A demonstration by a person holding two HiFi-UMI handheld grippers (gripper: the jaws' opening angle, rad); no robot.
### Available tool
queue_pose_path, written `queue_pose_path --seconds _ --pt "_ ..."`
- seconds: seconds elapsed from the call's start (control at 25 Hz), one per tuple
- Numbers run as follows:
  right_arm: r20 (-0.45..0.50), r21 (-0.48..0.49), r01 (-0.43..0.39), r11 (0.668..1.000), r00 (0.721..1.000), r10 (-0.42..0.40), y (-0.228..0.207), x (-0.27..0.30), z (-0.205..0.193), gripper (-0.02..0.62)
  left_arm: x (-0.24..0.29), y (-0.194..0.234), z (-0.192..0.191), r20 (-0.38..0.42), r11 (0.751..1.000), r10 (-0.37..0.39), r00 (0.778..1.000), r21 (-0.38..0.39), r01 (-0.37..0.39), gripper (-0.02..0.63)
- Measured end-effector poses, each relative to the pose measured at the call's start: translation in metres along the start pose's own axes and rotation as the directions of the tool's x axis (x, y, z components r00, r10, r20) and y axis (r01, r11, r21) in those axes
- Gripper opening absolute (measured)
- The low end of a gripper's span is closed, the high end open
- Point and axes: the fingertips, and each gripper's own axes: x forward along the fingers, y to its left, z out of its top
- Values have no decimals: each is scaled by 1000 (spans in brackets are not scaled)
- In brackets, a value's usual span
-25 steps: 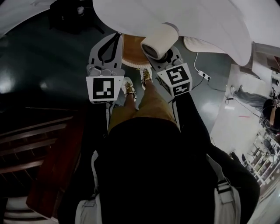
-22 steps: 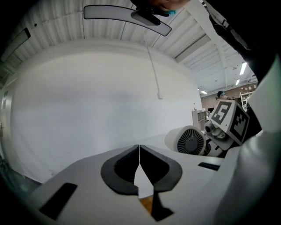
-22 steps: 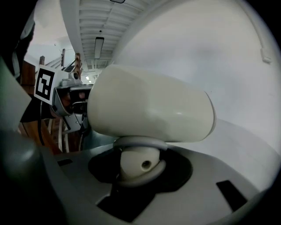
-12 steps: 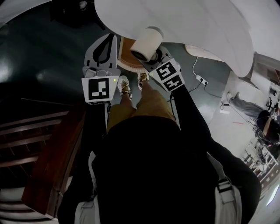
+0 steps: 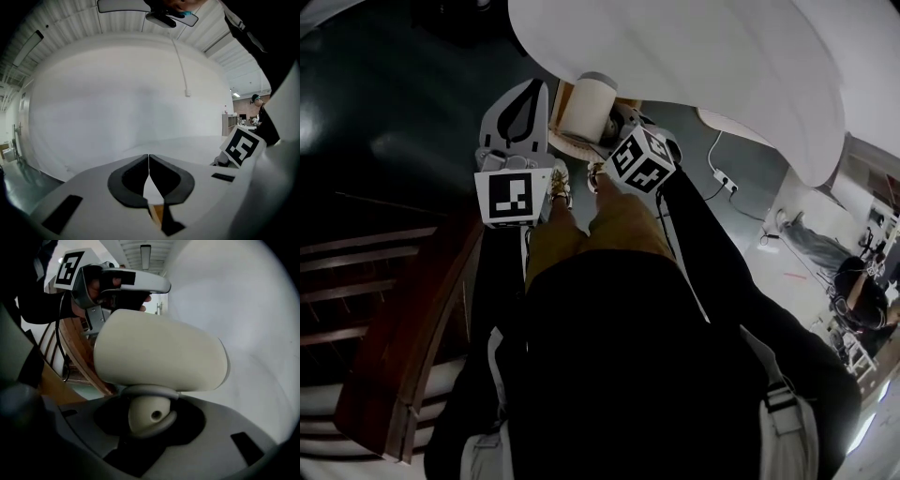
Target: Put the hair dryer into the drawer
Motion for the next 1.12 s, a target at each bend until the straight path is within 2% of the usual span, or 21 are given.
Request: queue_pose_path --seconds 0.24,0.56,0.88,1.12 --pt "-106 -106 -99 989 991 88 15 19 -18 201 -5 2 -15 -45 1000 10 999 12 -10 18" --pt "-237 -107 -193 975 958 164 19 50 -56 202 -11 2 -30 -88 999 45 995 -3 -46 18" --pt "-352 -116 -259 959 914 204 20 78 -97 201 -17 -3 -41 -125 999 42 991 4 -42 18" --pt "-420 -110 -235 966 891 169 10 93 -123 201 -27 -11 -52 -141 999 31 989 -15 -33 18"
